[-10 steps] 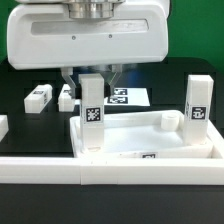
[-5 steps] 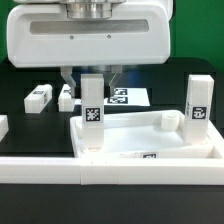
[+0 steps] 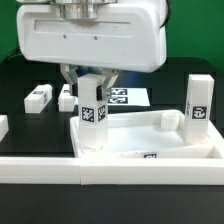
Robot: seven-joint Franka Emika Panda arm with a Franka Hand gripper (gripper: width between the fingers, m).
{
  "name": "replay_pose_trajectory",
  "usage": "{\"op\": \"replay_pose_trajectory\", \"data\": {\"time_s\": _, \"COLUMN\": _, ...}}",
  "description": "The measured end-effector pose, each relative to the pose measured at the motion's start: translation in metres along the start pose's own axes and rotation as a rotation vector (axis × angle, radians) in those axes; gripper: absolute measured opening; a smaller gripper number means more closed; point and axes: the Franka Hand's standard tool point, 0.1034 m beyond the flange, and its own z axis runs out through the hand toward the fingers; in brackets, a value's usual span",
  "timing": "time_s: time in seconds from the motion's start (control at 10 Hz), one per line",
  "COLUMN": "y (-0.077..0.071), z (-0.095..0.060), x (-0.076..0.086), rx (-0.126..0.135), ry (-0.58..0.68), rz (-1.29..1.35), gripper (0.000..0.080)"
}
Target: Assemble desk
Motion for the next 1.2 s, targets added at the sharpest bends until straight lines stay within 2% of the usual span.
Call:
{"op": "replay_pose_trajectory", "data": {"time_s": 0.1, "y": 0.001, "z": 0.0, "x": 0.0, "rx": -0.001, "ry": 0.0, "rz": 0.112, "gripper": 0.0287}}
{"op": "replay_pose_trajectory", "data": {"time_s": 0.3, "y": 0.004, "z": 0.001, "x": 0.001, "rx": 0.014, "ry": -0.009, "rz": 0.348, "gripper": 0.0287}}
{"op": "replay_pose_trajectory", "data": {"time_s": 0.6, "y": 0.005, "z": 0.001, "x": 0.001, "rx": 0.016, "ry": -0.024, "rz": 0.602, "gripper": 0.0287}}
{"op": "replay_pose_trajectory", "data": {"time_s": 0.9, "y": 0.005, "z": 0.001, "x": 0.001, "rx": 0.013, "ry": -0.023, "rz": 0.581, "gripper": 0.0288}}
{"op": "replay_pose_trajectory", "data": {"time_s": 1.0, "y": 0.003, "z": 0.0, "x": 0.002, "rx": 0.009, "ry": -0.03, "rz": 0.489, "gripper": 0.0512}}
{"op": "replay_pose_trajectory", "data": {"time_s": 1.1, "y": 0.0, "z": -0.001, "x": 0.002, "rx": 0.011, "ry": -0.028, "rz": 0.472, "gripper": 0.0512}}
{"op": "replay_pose_trajectory", "data": {"time_s": 1.2, "y": -0.005, "z": -0.001, "x": 0.0, "rx": 0.012, "ry": -0.026, "rz": 0.398, "gripper": 0.062}}
